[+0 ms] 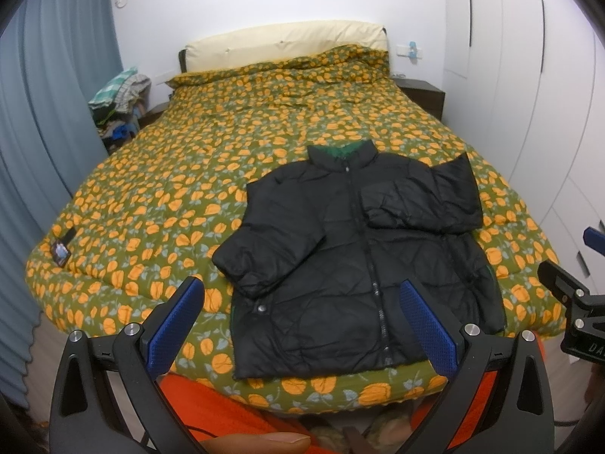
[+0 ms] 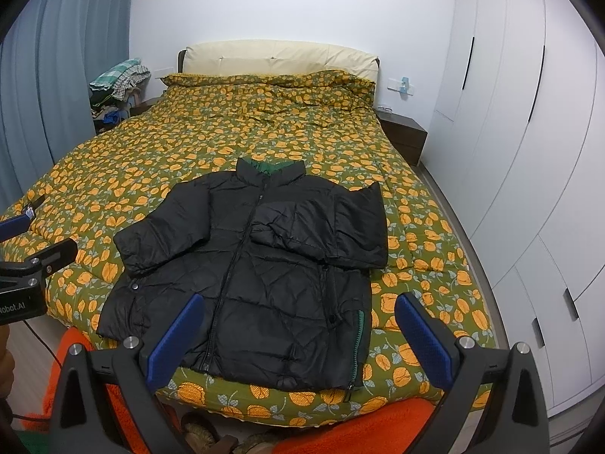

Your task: Fold large clothes

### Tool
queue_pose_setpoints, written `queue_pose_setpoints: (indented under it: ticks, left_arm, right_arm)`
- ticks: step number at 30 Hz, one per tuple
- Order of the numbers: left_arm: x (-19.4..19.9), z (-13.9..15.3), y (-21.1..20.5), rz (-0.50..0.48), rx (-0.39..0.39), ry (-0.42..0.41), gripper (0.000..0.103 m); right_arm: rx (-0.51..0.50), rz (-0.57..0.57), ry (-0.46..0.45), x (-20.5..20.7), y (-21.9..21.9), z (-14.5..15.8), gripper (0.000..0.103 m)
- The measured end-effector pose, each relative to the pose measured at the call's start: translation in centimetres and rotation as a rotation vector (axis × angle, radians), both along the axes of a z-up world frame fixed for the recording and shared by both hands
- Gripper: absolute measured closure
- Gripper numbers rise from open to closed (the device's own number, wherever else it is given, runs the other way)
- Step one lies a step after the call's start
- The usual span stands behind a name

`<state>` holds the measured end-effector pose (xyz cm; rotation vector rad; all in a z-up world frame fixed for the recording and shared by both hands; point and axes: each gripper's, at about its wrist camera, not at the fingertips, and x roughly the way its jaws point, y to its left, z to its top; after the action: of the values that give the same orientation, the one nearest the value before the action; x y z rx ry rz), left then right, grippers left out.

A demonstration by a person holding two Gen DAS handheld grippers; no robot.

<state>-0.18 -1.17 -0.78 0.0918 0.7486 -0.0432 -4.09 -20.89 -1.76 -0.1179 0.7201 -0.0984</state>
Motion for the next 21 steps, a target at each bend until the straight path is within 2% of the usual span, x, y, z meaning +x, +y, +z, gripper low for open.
queue_pose_setpoints:
  ticks: [21]
  left_arm:
    - [0.3,-0.13,0.25,0.004,0.006,-0.003,0.0]
  right_arm:
    - [0.007,0.008,0.002,0.66,0.04,-0.03,0.001]
